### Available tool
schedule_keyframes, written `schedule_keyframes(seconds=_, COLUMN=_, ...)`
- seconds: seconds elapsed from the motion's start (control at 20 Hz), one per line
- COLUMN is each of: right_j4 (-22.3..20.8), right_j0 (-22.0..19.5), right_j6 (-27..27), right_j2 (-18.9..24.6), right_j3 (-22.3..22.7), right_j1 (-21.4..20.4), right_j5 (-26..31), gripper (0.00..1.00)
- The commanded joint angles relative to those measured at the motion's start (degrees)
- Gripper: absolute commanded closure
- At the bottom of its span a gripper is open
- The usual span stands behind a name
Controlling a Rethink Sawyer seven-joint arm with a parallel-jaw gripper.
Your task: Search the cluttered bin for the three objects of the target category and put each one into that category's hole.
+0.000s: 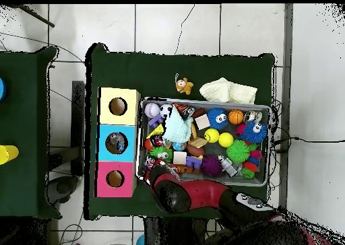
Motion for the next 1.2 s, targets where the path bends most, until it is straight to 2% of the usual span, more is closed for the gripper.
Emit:
schedule_keyframes(seconds=0.05, right_j4=2.8, right_j0=-0.2, right_j6=13.1, right_j2=-6.1, right_j3=-14.8, right_j1=1.9, right_j5=-3.8, gripper=0.00)
schedule_keyframes(seconds=0.3, right_j4=1.0, right_j0=-1.7, right_j6=10.3, right_j2=-5.7, right_j3=-15.5, right_j1=0.8, right_j5=0.5, gripper=0.00)
schedule_keyframes(seconds=0.65, right_j4=-1.3, right_j0=-6.6, right_j6=6.6, right_j2=-1.3, right_j3=-14.7, right_j1=-0.1, right_j5=7.3, gripper=0.00)
schedule_keyframes(seconds=1.2, right_j4=-4.5, right_j0=-8.9, right_j6=4.3, right_j2=-0.1, right_j3=-16.5, right_j1=-0.4, right_j5=9.9, gripper=0.00)
